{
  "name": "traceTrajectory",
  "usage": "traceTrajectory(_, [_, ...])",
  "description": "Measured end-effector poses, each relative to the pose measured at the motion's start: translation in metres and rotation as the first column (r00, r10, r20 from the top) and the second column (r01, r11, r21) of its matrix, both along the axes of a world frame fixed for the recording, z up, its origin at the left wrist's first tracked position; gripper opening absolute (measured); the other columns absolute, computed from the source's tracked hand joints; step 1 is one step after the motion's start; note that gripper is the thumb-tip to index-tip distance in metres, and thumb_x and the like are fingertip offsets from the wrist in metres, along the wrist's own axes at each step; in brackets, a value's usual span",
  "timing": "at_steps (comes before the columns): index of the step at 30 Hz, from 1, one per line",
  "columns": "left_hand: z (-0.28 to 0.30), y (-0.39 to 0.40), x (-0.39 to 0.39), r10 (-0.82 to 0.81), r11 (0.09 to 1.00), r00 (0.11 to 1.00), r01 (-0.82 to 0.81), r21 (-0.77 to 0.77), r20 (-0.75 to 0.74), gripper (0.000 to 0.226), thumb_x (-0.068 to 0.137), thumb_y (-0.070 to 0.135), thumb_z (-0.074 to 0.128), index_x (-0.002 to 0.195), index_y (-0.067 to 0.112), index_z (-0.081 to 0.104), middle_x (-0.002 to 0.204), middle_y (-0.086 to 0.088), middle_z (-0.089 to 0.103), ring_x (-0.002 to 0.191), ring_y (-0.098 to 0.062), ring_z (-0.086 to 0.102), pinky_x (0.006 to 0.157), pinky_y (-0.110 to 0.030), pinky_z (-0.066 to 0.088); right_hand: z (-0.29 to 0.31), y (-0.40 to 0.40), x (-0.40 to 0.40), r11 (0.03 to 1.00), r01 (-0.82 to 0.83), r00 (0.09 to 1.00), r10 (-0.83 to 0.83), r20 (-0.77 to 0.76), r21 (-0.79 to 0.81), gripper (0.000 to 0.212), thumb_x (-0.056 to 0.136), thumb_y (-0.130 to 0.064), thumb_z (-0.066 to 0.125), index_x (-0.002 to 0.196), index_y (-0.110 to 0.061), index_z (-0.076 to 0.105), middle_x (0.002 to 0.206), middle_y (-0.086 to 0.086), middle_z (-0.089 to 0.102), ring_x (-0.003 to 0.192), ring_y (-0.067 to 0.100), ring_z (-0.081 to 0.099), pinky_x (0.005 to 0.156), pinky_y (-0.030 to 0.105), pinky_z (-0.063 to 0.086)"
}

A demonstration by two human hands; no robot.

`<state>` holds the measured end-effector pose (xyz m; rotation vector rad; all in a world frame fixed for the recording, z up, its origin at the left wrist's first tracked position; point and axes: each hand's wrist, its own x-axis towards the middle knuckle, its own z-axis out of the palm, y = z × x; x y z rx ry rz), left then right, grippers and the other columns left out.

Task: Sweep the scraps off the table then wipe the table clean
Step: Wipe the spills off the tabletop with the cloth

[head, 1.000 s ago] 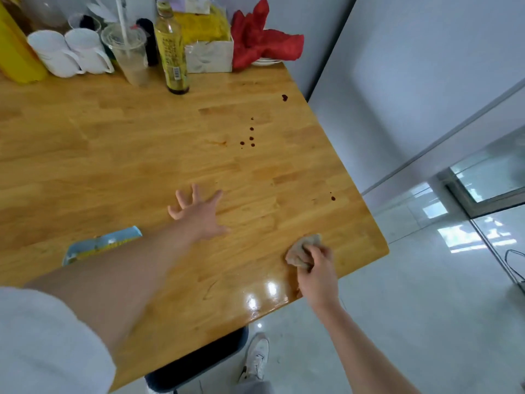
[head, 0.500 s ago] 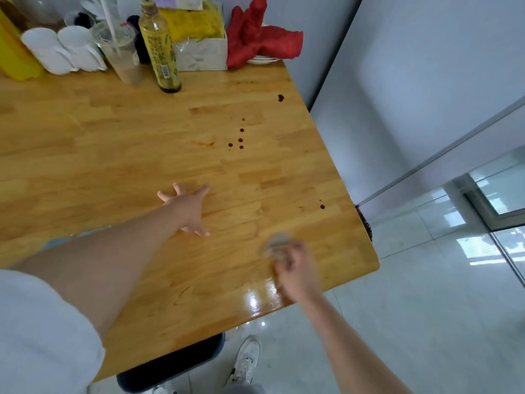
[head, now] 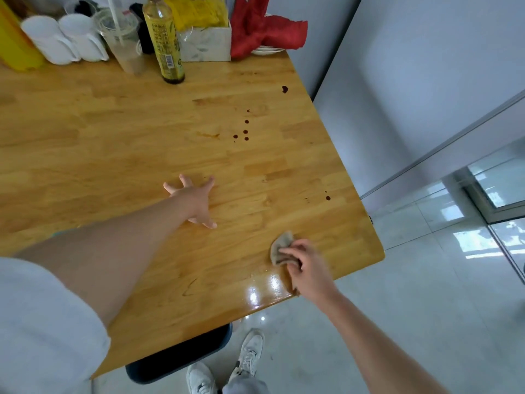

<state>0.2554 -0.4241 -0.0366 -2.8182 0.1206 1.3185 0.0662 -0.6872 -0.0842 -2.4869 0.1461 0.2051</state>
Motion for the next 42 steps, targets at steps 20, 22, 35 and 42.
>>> traceTrajectory(20, [-0.011,-0.003,0.006,0.06,0.998,0.998,-0.061,-0.002,-0.034,0.131,0.075,0.055,0.08,0.146,0.049,-0.031,0.158,-0.022,-0.031,0.14,-0.065,-0.01,0.109,-0.064,0.037,0.013,-0.104,0.079,0.724,0.686,0.727,-0.685,0.035,-0.073,0.023,0.096,-0.007,0.051,0.116,-0.009,0.062,0.122,0.007,0.048,0.07,0.015,0.063,0.053,0.017,0.043])
traceTrajectory(22, [-0.009,-0.007,0.011,0.038,0.999,0.998,-0.038,0.006,-0.043,0.132,0.075,0.057,0.079,0.144,0.049,-0.034,0.156,-0.024,-0.032,0.139,-0.067,-0.007,0.11,-0.065,0.035,0.005,-0.079,0.096,0.709,0.705,0.708,-0.703,0.062,-0.017,0.022,0.098,-0.009,0.05,0.116,-0.013,0.063,0.12,0.004,0.046,0.059,0.014,0.063,0.049,0.023,0.049])
traceTrajectory(35, [-0.003,-0.008,0.009,0.056,0.998,0.997,-0.056,0.003,-0.055,0.132,0.076,0.052,0.08,0.141,0.052,-0.035,0.156,-0.023,-0.034,0.139,-0.066,-0.011,0.112,-0.063,0.032,0.014,-0.061,0.15,0.842,0.539,0.842,-0.538,0.046,-0.013,0.044,0.093,0.0,0.045,0.117,-0.029,0.068,0.126,0.006,0.048,0.074,0.023,0.069,0.069,0.022,0.056])
traceTrajectory(42, [-0.005,-0.007,0.01,0.07,0.998,0.996,-0.07,-0.001,-0.048,0.133,0.076,0.051,0.081,0.138,0.055,-0.036,0.155,-0.021,-0.035,0.14,-0.065,-0.012,0.11,-0.061,0.037,0.004,-0.054,0.116,0.997,-0.072,0.997,0.072,0.014,-0.009,0.041,0.089,0.0,0.062,0.124,-0.021,0.067,0.128,-0.01,0.048,0.089,0.004,0.063,0.082,0.024,0.058])
